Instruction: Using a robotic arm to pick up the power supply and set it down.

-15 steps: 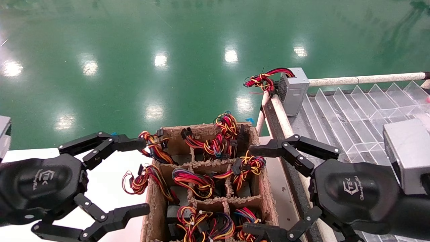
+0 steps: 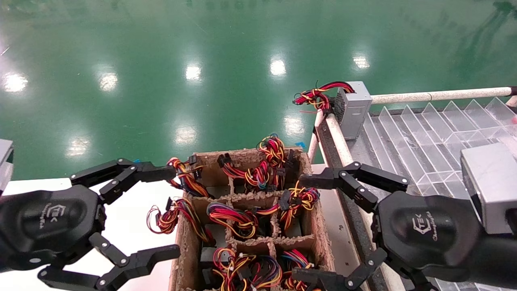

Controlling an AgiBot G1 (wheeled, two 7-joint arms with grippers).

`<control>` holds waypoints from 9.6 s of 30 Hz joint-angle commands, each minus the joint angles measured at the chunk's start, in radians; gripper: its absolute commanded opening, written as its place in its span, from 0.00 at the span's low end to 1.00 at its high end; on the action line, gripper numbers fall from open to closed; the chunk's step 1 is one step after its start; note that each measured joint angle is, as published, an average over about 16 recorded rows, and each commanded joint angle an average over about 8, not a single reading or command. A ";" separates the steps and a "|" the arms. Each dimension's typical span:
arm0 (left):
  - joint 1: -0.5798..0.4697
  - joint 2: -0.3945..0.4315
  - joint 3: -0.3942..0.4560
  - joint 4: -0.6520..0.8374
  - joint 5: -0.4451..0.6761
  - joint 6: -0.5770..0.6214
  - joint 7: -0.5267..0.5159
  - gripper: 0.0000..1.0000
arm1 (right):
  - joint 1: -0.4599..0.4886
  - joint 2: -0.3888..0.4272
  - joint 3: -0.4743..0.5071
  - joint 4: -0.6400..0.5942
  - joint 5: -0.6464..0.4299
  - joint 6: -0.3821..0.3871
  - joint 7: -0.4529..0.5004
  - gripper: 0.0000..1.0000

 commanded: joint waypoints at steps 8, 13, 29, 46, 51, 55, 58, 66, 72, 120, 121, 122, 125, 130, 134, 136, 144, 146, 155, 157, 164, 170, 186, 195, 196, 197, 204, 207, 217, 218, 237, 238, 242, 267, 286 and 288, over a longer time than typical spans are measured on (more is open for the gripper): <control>0.000 0.000 0.000 0.000 0.000 0.000 0.000 1.00 | 0.000 0.000 0.000 0.000 0.000 0.000 0.000 1.00; 0.000 0.000 0.000 0.000 0.000 0.000 0.000 1.00 | 0.000 0.000 0.000 0.000 0.000 0.000 0.000 1.00; 0.000 0.000 0.000 0.000 0.000 0.000 0.000 0.00 | 0.000 0.000 0.000 0.000 0.000 0.000 0.000 1.00; 0.000 0.000 0.000 0.000 0.000 0.000 0.000 0.00 | 0.041 -0.099 -0.051 -0.106 -0.110 0.023 -0.087 1.00; 0.000 0.000 0.000 0.000 0.000 0.000 0.000 0.00 | 0.129 -0.217 -0.095 -0.265 -0.184 0.023 -0.166 1.00; 0.000 0.000 0.000 0.000 0.000 0.000 0.000 0.00 | 0.213 -0.327 -0.126 -0.448 -0.222 0.011 -0.230 1.00; 0.000 0.000 0.000 0.000 0.000 0.000 0.000 0.00 | 0.277 -0.406 -0.147 -0.600 -0.250 0.013 -0.274 1.00; 0.000 0.000 0.000 0.000 0.000 0.000 0.000 0.00 | 0.417 -0.593 -0.208 -0.883 -0.350 0.100 -0.358 1.00; 0.000 0.000 0.000 0.000 0.000 0.000 0.000 0.00 | 0.484 -0.702 -0.259 -0.992 -0.418 0.119 -0.413 1.00; 0.000 0.000 0.000 0.000 0.000 0.000 0.000 0.00 | 0.508 -0.747 -0.630 -0.919 -0.232 0.362 -0.439 0.00; 0.000 0.000 0.000 0.000 0.000 0.000 0.000 0.00 | 0.510 -0.746 -0.633 -0.923 -0.227 0.361 -0.442 0.00; 0.000 0.000 0.000 0.000 0.000 0.000 0.000 0.00 | 0.512 -0.746 -0.635 -0.926 -0.221 0.360 -0.444 0.00; 0.000 0.000 0.000 0.000 0.000 0.000 0.000 0.00 | 0.519 -0.745 -0.641 -0.936 -0.204 0.353 -0.452 0.00; 0.000 0.000 0.000 0.000 0.000 0.000 0.000 0.00 | 0.530 -0.742 -0.649 -0.955 -0.179 0.333 -0.466 0.00; 0.000 0.000 0.000 0.000 0.000 0.000 0.000 0.00 | 0.543 -0.740 -0.653 -0.968 -0.160 0.311 -0.479 0.00; 0.000 0.000 0.000 0.000 0.000 0.000 0.000 0.00 | 0.553 -0.739 -0.654 -0.974 -0.151 0.297 -0.487 0.00; 0.000 0.000 0.000 0.000 0.000 0.000 0.000 0.00 | 0.618 -0.730 -0.652 -0.995 -0.123 0.222 -0.526 0.00; 0.000 0.000 0.000 0.000 0.000 0.000 0.000 0.00 | 0.641 -0.728 -0.651 -1.000 -0.119 0.203 -0.535 0.00; 0.000 0.000 0.000 0.000 0.000 0.000 0.000 0.00 | 0.794 -0.718 -0.665 -1.015 -0.142 0.115 -0.606 0.00; 0.000 0.000 0.000 0.000 0.000 0.000 0.000 0.00 | 0.827 -0.717 -0.666 -1.023 -0.146 0.094 -0.622 0.00; 0.000 0.000 0.000 0.000 0.000 0.000 0.000 0.00 | 0.936 -0.714 -0.657 -1.066 -0.139 0.043 -0.678 0.00; 0.000 0.000 0.000 0.000 0.000 0.000 0.000 0.00 | 1.026 -0.703 -0.651 -1.119 -0.140 0.049 -0.722 0.00; 0.000 0.000 0.000 0.000 0.000 0.000 0.000 0.00 | 1.199 -0.588 -0.679 -1.254 -0.200 0.150 -0.817 0.00; 0.000 0.000 0.000 0.000 0.000 0.000 0.000 0.00 | 1.267 -0.471 -0.711 -1.309 -0.245 0.195 -0.799 0.00; 0.000 0.000 0.000 0.000 0.000 0.000 0.000 0.00 | 1.274 -0.455 -0.716 -1.314 -0.252 0.198 -0.796 0.00; 0.000 0.000 0.000 0.000 0.000 0.000 0.000 0.00 | 1.281 -0.439 -0.721 -1.317 -0.259 0.200 -0.793 0.00; 0.000 0.000 0.000 0.000 0.000 0.000 0.000 0.00 | 1.304 -0.335 -0.756 -1.332 -0.308 0.187 -0.772 0.00; 0.000 0.000 0.000 0.000 0.000 0.000 0.000 0.00 | 1.300 -0.297 -0.767 -1.337 -0.324 0.180 -0.765 0.00; 0.000 0.000 0.000 0.000 0.000 0.000 0.000 0.00 | 1.235 -0.205 -0.766 -1.353 -0.323 0.199 -0.749 0.00; 0.000 0.000 0.000 0.000 0.000 0.000 0.000 0.00 | 1.223 -0.201 -0.764 -1.354 -0.320 0.204 -0.747 0.00; 0.000 0.000 0.000 0.000 0.000 0.000 0.000 0.00 | 1.031 -0.246 -0.705 -1.329 -0.240 0.410 -0.734 0.00; 0.000 0.000 0.000 0.000 0.000 0.000 0.000 0.00 | 1.029 -0.249 -0.705 -1.327 -0.240 0.419 -0.732 0.00; 0.000 0.000 0.000 0.000 0.000 0.000 0.000 0.00 | 1.023 -0.261 -0.706 -1.316 -0.241 0.440 -0.726 0.00; 0.000 0.000 0.000 0.000 0.000 0.000 0.000 0.00 | 1.059 -0.264 -0.732 -1.278 -0.278 0.396 -0.692 0.00; 0.000 0.000 0.000 0.000 0.000 0.000 0.000 0.00 | 1.094 -0.262 -0.755 -1.282 -0.312 0.410 -0.688 0.00; 0.000 0.000 0.000 0.000 0.000 0.000 0.000 0.00 | 1.090 -0.269 -0.756 -1.282 -0.312 0.411 -0.686 0.00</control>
